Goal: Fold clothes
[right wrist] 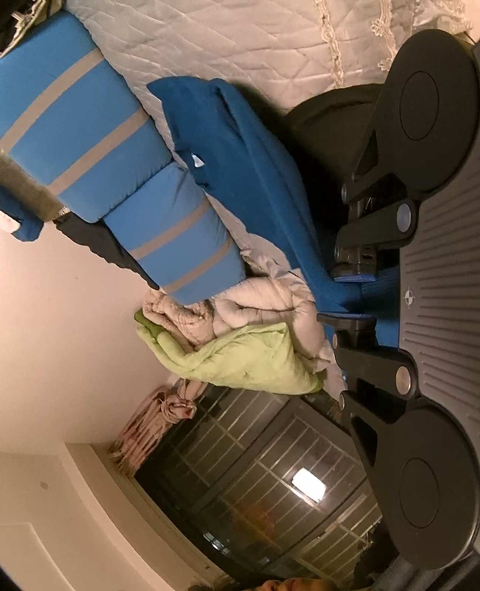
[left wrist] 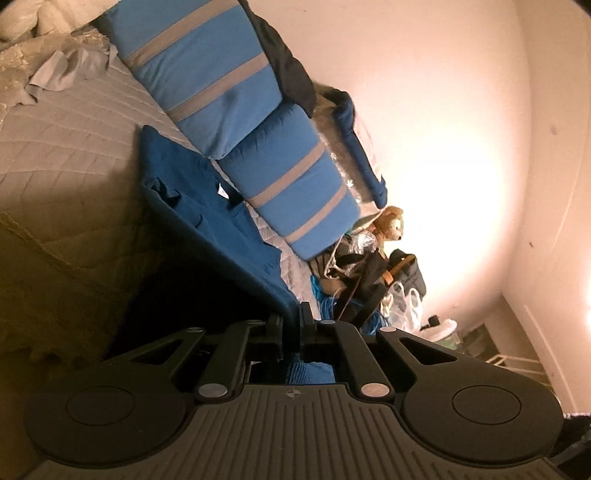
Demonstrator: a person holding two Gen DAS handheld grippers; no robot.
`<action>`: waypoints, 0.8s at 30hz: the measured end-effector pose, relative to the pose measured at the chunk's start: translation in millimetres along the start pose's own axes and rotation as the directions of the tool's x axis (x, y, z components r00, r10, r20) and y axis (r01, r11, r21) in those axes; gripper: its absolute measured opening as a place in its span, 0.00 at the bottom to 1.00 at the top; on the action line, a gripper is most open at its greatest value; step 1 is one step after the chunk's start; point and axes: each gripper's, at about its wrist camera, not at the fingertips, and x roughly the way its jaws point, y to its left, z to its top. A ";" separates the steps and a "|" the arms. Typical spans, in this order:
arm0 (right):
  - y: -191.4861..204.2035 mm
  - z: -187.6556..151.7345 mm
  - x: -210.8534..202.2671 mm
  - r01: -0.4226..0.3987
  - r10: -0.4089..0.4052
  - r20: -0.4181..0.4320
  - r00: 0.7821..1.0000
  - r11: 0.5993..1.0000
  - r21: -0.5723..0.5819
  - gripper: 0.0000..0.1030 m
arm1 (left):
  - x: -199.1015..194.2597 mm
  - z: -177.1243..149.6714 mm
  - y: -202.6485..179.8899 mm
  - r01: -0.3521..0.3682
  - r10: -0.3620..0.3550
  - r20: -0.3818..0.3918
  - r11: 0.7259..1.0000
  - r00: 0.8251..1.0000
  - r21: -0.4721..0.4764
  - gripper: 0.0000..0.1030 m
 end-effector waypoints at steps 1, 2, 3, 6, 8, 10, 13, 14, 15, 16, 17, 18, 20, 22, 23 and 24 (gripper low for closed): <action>1.0 6.1 3.0 0.001 -0.001 0.008 1.000 1.000 -0.009 0.16 | 0.7 1.3 0.4 0.000 0.000 0.004 1.000 1.000 -0.005 0.07; 2.0 12.2 6.0 0.002 -0.001 0.016 1.000 1.000 -0.019 0.16 | 4.4 6.7 -1.0 -0.004 0.004 0.012 1.000 1.000 0.000 0.07; 3.1 18.3 9.0 0.003 -0.002 0.024 1.000 1.000 -0.028 0.16 | 8.3 12.3 -2.7 -0.009 0.009 0.020 1.000 1.000 0.007 0.07; 6.1 36.7 18.0 0.006 -0.003 0.049 0.999 0.998 -0.056 0.16 | 19.4 31.6 -10.5 -0.027 0.025 0.044 0.999 0.999 0.047 0.07; 8.2 48.9 24.0 0.009 -0.004 0.065 0.998 0.997 -0.075 0.16 | 27.1 45.2 -17.1 -0.049 0.044 0.058 0.995 0.997 0.087 0.07; 11.7 62.6 29.7 0.023 -0.015 0.079 0.997 0.995 -0.098 0.16 | 33.0 56.5 -21.0 -0.067 0.058 0.082 0.992 0.995 0.110 0.07; 13.1 80.9 38.6 0.050 -0.039 0.103 0.994 0.993 -0.111 0.16 | 41.7 73.0 -24.6 -0.080 0.065 0.118 0.989 0.991 0.128 0.07; 13.1 87.4 42.4 0.061 -0.049 0.109 0.993 0.992 -0.112 0.16 | 44.9 78.4 -25.5 -0.084 0.067 0.130 0.988 0.989 0.130 0.07; 12.5 91.9 45.9 0.071 -0.058 0.113 0.992 0.991 -0.114 0.16 | 47.8 83.7 -26.8 -0.086 0.068 0.139 0.987 0.988 0.132 0.07; 12.0 96.9 49.2 0.081 -0.067 0.115 0.991 0.990 -0.116 0.16 | 51.7 89.4 -28.7 -0.091 0.071 0.146 0.987 0.987 0.135 0.07; 11.1 101.9 52.7 0.093 -0.079 0.119 0.990 0.989 -0.117 0.16 | 55.1 93.9 -29.9 -0.098 0.076 0.151 0.985 0.986 0.142 0.07; 9.6 107.2 56.4 0.109 -0.095 0.123 0.988 0.988 -0.114 0.16 | 58.4 98.2 -31.1 -0.106 0.082 0.156 0.983 0.984 0.149 0.07; 5.7 114.7 61.4 0.134 -0.119 0.133 0.984 0.985 -0.106 0.16 | 65.7 107.8 -32.7 -0.115 0.090 0.162 0.981 0.983 0.154 0.07; -0.1 122.3 66.1 0.159 -0.145 0.146 0.978 0.983 -0.089 0.16 | 73.2 115.8 -33.8 -0.123 0.097 0.165 0.980 0.982 0.156 0.07; -3.3 126.0 68.4 0.172 -0.158 0.152 0.976 0.982 -0.079 0.16 | 76.7 119.3 -33.9 -0.127 0.101 0.166 0.979 0.981 0.157 0.07; -6.2 129.7 71.4 0.187 -0.174 0.157 0.972 0.980 -0.072 0.16 | 80.1 122.8 -34.0 -0.132 0.105 0.167 0.979 0.980 0.158 0.07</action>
